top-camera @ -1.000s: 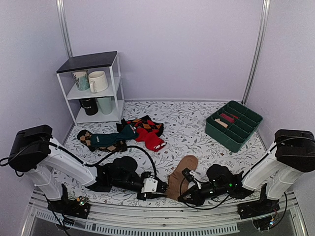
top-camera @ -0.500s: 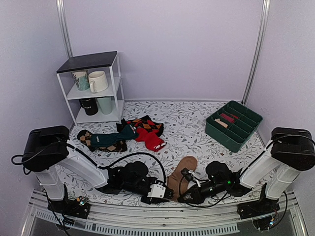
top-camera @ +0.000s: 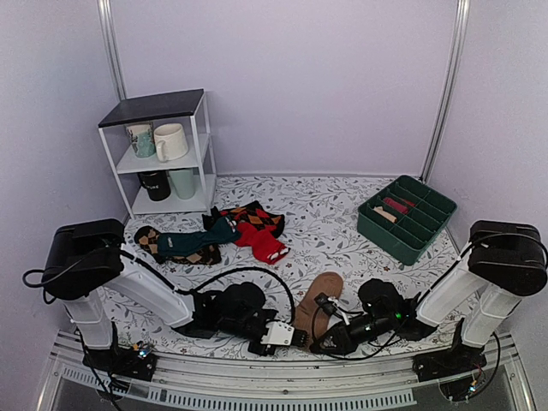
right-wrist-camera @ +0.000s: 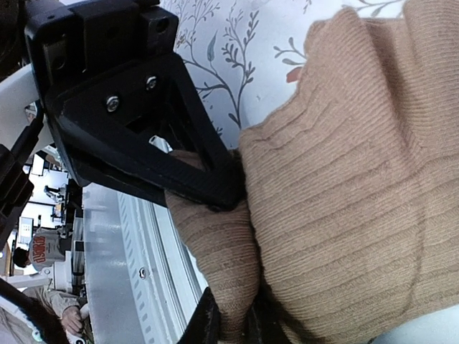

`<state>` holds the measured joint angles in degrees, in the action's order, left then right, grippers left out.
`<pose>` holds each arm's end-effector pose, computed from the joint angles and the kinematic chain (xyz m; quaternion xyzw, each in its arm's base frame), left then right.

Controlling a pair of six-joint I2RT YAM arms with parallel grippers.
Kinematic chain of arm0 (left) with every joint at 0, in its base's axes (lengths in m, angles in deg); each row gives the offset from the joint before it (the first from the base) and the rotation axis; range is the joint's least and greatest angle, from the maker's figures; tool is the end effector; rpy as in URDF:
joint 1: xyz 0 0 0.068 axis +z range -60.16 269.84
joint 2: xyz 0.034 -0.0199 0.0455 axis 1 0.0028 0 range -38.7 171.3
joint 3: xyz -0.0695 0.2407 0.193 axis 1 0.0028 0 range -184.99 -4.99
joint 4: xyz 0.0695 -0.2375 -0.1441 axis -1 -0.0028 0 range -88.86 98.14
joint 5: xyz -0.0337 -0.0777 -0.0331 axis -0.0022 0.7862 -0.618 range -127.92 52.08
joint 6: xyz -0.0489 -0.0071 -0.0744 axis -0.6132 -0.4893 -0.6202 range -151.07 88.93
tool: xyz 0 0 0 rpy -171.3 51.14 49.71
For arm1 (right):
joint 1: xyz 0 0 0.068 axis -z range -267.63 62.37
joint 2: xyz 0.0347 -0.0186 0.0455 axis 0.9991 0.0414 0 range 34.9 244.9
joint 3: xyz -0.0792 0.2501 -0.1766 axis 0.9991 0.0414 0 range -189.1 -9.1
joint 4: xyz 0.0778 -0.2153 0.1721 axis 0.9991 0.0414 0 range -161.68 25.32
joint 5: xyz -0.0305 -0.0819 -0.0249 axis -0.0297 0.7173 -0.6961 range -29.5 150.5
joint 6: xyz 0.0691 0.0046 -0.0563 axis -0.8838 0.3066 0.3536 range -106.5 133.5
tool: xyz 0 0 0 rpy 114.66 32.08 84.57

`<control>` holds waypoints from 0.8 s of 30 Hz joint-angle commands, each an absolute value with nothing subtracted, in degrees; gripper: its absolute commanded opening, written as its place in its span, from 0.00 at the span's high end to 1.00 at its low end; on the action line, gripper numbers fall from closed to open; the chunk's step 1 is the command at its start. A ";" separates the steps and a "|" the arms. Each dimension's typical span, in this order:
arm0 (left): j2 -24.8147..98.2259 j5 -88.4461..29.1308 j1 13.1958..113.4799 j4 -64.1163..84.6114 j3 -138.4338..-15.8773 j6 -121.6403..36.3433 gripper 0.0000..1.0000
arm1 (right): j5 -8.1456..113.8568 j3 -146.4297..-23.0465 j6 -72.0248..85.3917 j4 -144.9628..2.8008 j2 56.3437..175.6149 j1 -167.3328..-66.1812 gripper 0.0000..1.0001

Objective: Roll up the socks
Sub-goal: Roll a pair of socks at the center of the board.

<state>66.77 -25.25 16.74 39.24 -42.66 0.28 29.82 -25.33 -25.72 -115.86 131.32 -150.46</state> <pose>0.0944 -0.3706 0.0918 0.7324 0.5051 -0.2510 0.3814 0.0894 0.2633 0.0793 -0.2933 0.8166 0.4886 0.0921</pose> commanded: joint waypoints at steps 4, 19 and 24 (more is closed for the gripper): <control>67.02 -20.40 16.58 29.36 -45.01 -8.41 1.00 | 36.33 -24.82 -21.03 -101.56 127.24 -150.65 0.70; 68.46 -6.20 22.68 14.45 -48.07 -29.55 1.00 | 65.58 -16.94 11.26 -113.07 106.84 -164.26 0.49; 71.02 -3.71 24.15 14.30 -48.31 -30.50 1.00 | 70.51 -20.26 16.25 -113.76 115.16 -169.92 0.50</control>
<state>67.21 -5.95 23.01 21.88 -49.37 -27.76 62.32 -17.99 8.29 -110.55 110.05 -166.68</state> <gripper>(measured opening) 0.033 0.505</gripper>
